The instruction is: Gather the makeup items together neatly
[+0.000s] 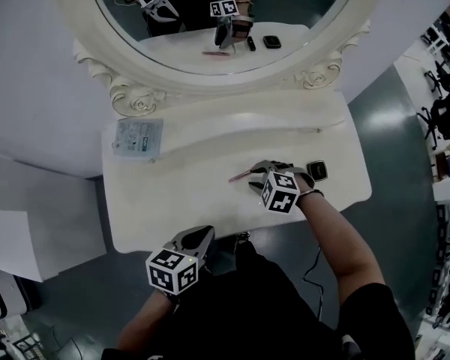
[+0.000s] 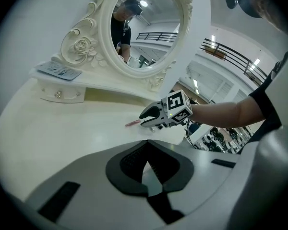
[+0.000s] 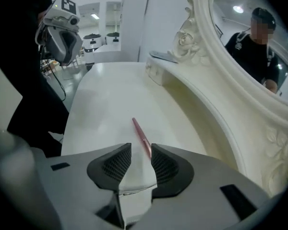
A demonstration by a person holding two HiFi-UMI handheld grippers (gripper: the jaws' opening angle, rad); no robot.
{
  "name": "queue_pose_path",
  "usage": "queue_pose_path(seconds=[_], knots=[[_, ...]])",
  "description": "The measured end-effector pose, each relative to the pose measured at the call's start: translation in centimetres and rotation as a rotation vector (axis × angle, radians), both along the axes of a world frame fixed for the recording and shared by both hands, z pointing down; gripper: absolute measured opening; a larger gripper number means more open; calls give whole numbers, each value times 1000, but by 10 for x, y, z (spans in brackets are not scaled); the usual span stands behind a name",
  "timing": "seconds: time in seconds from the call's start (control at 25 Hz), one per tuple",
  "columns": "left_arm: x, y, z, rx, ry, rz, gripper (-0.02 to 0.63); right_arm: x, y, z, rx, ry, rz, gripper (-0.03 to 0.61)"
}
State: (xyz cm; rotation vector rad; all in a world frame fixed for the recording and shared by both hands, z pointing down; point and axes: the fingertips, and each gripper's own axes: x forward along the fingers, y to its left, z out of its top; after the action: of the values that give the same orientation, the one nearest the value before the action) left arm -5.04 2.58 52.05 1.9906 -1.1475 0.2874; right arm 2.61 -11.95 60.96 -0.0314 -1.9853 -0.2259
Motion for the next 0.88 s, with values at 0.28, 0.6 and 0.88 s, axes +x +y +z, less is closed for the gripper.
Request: queue_pose_path(seconds=[0.28, 0.6, 0.88], knots=[[-12, 1, 8, -38, -13, -116, 8, -12, -4, 22, -64, 108, -237, 147], [-1, -14, 4, -43, -32, -202, 8, -15, 5, 21, -197, 129, -376, 87], [-7, -23, -3, -29, -56, -214, 9, -15, 3, 20, -182, 90, -267, 71]])
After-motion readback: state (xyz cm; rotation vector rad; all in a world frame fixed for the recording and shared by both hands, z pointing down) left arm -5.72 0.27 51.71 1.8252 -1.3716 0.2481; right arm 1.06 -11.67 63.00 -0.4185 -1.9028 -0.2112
